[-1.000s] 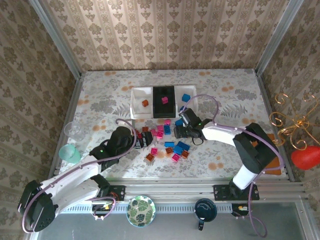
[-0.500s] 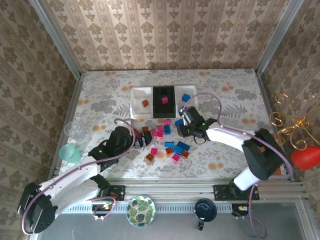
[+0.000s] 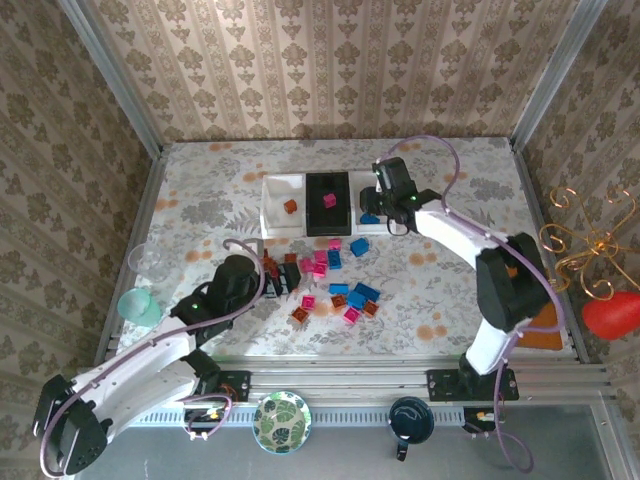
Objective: Sort the legos into containers by color
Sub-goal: Place the lego in the container, then pick up the lego from the middle-left of the table.
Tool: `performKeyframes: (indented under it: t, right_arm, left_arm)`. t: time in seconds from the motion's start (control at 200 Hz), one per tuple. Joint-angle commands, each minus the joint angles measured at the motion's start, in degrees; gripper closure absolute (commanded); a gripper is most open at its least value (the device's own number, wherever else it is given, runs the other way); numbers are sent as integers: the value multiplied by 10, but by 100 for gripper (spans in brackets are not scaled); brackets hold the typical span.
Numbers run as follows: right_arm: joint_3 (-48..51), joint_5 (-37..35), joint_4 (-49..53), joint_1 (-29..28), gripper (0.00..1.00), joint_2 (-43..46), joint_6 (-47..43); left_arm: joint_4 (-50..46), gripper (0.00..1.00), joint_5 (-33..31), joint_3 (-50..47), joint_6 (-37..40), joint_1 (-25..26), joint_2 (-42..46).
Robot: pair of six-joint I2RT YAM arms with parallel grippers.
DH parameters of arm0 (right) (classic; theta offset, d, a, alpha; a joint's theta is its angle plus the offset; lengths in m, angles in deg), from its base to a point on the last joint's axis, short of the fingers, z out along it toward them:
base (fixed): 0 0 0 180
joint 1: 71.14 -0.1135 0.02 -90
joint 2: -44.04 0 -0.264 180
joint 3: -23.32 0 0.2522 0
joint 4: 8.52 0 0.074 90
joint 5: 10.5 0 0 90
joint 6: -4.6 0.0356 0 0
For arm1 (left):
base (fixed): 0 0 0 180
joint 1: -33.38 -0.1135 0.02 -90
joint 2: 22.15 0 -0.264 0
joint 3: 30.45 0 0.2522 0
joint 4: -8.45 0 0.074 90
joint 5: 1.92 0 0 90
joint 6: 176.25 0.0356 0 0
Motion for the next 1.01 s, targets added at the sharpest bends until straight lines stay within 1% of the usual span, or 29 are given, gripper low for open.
performKeyframes:
  t: [0.0,0.11,0.145,0.18,0.215,0.23,0.245,0.31,0.355,0.425,0.54,0.64,0.715,0.75,0.795,0.91,1.0]
  right_arm:
    - [-57,-45,51,10,76,-54,26]
    - [-104,-52,71,19,73,-96,35]
    - [-116,-52,76,21,71,-104,36]
    - [-126,-51,81,23,66,-110,37]
    - [-139,-47,88,24,57,-116,38]
    - [-142,-46,89,24,55,-117,38]
    - [-147,-41,91,26,50,-118,37]
    - [-153,-35,92,27,41,-111,36]
    - [-147,-28,87,27,37,-99,34]
    - [-129,-21,76,22,36,-69,31]
    - [-68,-13,45,3,36,-8,28]
    - [-4,-9,19,-20,36,40,30]
    - [40,-16,3,-38,36,72,31]
    - [58,-20,-2,-45,36,84,33]
    - [81,-24,-9,-51,36,99,40]
    - [133,-23,-31,-56,36,130,60]
    - [156,-28,-41,-56,36,143,66]
  left_arm:
    - [-42,0,-16,4,-9,-4,21]
    - [-62,0,-25,6,-9,-6,34]
    - [-69,0,-28,8,-8,-8,36]
    - [-76,0,-30,12,-6,-10,37]
    - [-84,0,-29,15,-2,-13,36]
    - [-87,0,-29,18,-2,-15,34]
    - [-90,0,-28,19,0,-17,32]
    - [-103,0,-21,28,6,-28,22]
    - [-107,0,-13,32,12,-36,12]
    - [-104,0,6,36,19,-49,-4]
    - [-87,4,18,36,31,-60,-35]
    - [-88,14,3,41,38,-71,-75]
    - [-85,24,-1,43,42,-83,-106]
    - [-79,27,3,43,45,-86,-121]
    - [-72,28,10,43,49,-83,-139]
    - [-64,28,12,45,49,-70,-186]
    - [-51,28,22,44,47,-48,-208]
